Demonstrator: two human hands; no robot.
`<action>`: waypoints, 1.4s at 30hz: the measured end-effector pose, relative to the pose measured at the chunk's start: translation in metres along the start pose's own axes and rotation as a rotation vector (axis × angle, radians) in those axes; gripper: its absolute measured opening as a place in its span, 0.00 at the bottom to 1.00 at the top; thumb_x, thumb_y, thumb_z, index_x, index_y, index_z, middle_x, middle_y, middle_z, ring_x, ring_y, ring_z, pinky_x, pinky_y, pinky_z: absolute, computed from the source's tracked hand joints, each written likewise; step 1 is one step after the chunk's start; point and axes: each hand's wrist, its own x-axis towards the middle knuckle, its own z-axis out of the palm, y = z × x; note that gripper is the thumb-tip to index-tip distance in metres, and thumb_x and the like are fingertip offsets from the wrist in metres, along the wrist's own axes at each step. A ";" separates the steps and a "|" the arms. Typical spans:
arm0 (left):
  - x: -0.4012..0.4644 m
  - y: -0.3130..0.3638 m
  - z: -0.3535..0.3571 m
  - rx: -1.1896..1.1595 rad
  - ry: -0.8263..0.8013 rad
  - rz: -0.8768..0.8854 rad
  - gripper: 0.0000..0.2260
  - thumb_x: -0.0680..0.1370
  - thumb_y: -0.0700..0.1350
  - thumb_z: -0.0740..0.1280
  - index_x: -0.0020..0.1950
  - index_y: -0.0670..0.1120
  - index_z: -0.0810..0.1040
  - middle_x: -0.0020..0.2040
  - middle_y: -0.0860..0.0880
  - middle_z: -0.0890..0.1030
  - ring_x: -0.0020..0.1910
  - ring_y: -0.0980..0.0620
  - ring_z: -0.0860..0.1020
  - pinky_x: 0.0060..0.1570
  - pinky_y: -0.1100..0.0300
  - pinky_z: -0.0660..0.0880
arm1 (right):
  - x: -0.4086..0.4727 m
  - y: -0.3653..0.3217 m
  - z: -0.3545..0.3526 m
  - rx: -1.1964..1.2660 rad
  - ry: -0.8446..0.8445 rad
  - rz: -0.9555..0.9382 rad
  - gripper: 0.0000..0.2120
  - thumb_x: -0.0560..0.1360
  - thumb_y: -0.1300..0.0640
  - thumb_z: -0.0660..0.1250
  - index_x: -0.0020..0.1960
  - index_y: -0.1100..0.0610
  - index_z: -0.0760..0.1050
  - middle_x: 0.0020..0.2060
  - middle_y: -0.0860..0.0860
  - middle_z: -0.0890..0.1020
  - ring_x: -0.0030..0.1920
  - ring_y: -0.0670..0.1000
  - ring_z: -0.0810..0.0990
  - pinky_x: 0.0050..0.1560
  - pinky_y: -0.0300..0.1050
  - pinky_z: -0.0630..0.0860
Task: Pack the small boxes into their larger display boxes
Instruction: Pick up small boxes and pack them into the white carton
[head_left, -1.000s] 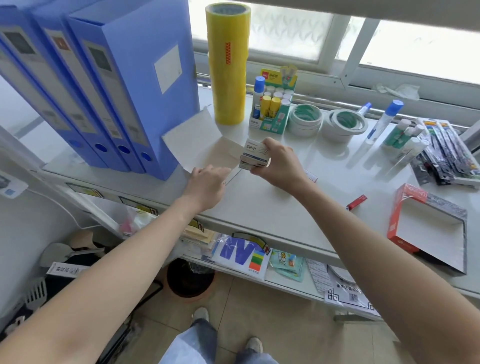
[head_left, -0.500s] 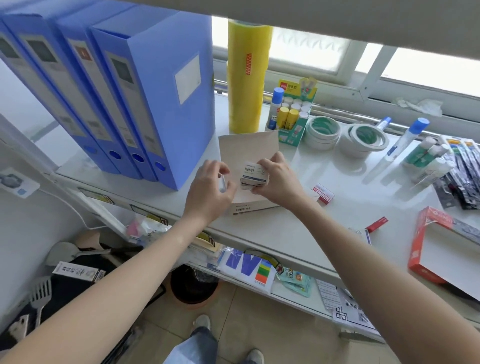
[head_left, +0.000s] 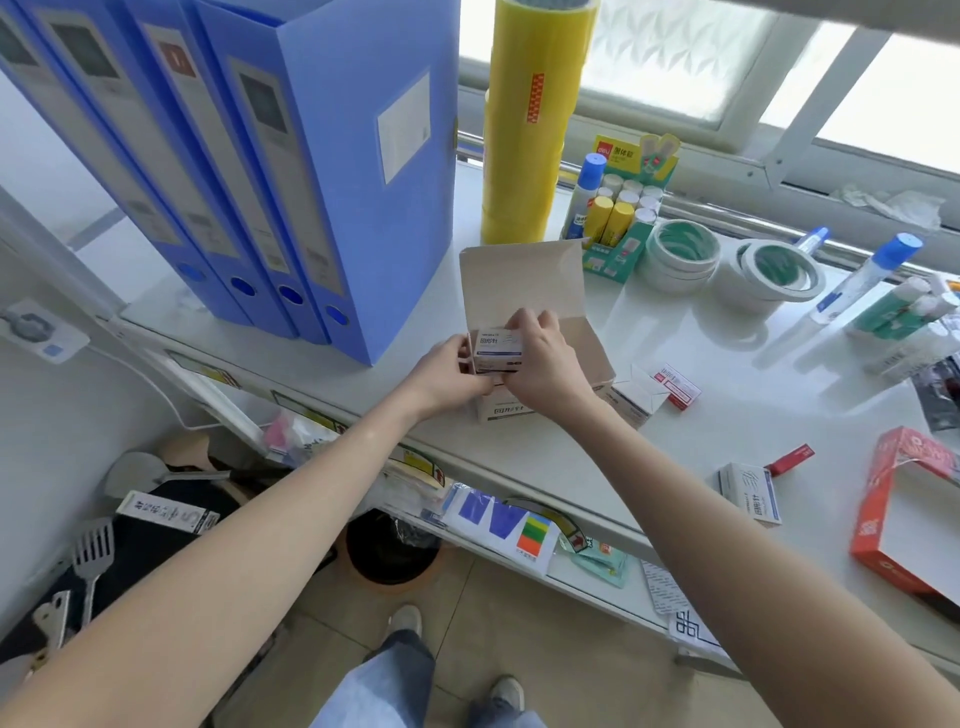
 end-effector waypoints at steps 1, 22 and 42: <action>0.000 0.001 0.000 0.001 0.004 -0.002 0.23 0.70 0.41 0.70 0.64 0.45 0.71 0.52 0.48 0.79 0.51 0.49 0.77 0.49 0.58 0.73 | 0.000 0.000 0.001 0.023 0.016 0.000 0.21 0.69 0.66 0.65 0.59 0.59 0.64 0.55 0.58 0.68 0.46 0.65 0.77 0.46 0.52 0.74; 0.004 0.015 0.007 0.147 0.307 -0.045 0.19 0.67 0.36 0.68 0.58 0.48 0.80 0.55 0.45 0.83 0.54 0.46 0.80 0.49 0.61 0.75 | 0.012 0.016 0.002 0.075 0.064 0.117 0.10 0.67 0.62 0.65 0.48 0.58 0.75 0.47 0.57 0.83 0.49 0.60 0.78 0.43 0.48 0.75; -0.003 0.019 0.006 0.232 0.239 0.036 0.16 0.72 0.40 0.66 0.60 0.45 0.75 0.57 0.44 0.81 0.55 0.45 0.78 0.45 0.62 0.70 | 0.005 0.011 -0.002 -0.027 0.024 0.110 0.15 0.70 0.57 0.65 0.57 0.55 0.74 0.53 0.56 0.81 0.54 0.61 0.78 0.48 0.50 0.76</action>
